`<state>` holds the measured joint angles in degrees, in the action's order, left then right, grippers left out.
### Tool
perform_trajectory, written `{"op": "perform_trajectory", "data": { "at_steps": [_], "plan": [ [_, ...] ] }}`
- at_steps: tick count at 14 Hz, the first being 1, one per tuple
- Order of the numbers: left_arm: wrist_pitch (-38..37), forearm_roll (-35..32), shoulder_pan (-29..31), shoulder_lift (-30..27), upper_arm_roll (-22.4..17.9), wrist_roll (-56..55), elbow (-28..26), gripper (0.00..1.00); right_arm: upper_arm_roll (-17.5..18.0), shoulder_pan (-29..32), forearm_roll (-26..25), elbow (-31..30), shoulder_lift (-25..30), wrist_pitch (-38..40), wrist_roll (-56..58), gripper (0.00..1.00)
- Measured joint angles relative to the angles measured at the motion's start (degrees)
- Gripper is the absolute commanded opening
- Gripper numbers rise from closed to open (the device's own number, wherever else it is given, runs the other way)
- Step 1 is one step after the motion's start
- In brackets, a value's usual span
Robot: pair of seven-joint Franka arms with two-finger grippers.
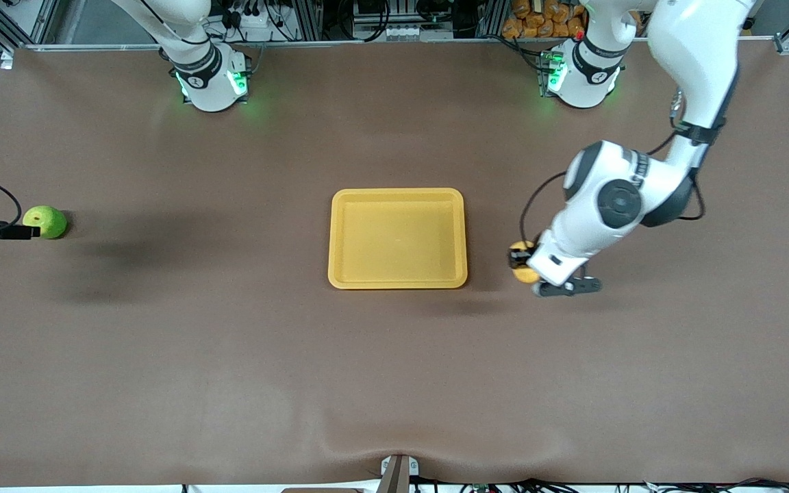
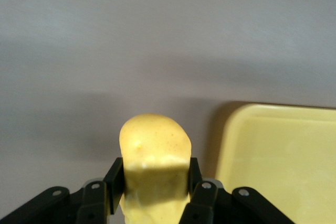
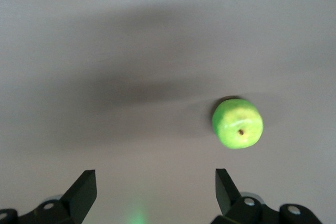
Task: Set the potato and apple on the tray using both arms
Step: 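Carry the potato over the tray and open the left gripper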
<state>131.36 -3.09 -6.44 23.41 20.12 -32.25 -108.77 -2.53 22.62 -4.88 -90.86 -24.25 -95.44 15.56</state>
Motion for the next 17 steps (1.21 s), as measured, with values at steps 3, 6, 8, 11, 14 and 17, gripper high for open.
{"op": "perform_trajectory", "data": {
  "at_steps": [3, 6, 8, 11, 14, 17],
  "plan": [
    [0.0, -5.1, -5.9, 2.7, 0.0, -10.1, 2.8, 0.03, -0.1, 2.7, 0.0, -0.1, -2.0, -3.0, 3.2, 1.0],
    [0.0, -7.5, -10.7, 6.9, -0.1, -18.1, 6.5, 0.08, -0.1, 5.1, 0.0, -0.1, -4.5, -6.3, 5.3, 1.0],
    [0.0, -9.1, -13.0, 9.4, -0.2, -22.0, 8.1, 0.11, -0.1, 5.8, -0.1, -0.2, -6.2, -8.1, 5.6, 1.0],
    [0.0, -11.4, -15.2, 12.5, -0.2, -24.5, 8.7, 0.18, -0.1, 6.9, -1.6, -0.2, -8.3, -10.1, 5.6, 1.0],
    [0.0, -14.0, -15.8, 15.0, -0.2, -24.5, 9.6, 0.41, -0.1, 8.2, -1.9, -0.2, -9.5, -10.2, 5.7, 1.0],
    [0.0, -14.2, -15.9, 15.7, -0.2, -24.5, 10.5, 1.0, -0.2, 9.2, -2.0, -1.2, -9.9, -11.1, 5.7, 1.0]
  ]
}}
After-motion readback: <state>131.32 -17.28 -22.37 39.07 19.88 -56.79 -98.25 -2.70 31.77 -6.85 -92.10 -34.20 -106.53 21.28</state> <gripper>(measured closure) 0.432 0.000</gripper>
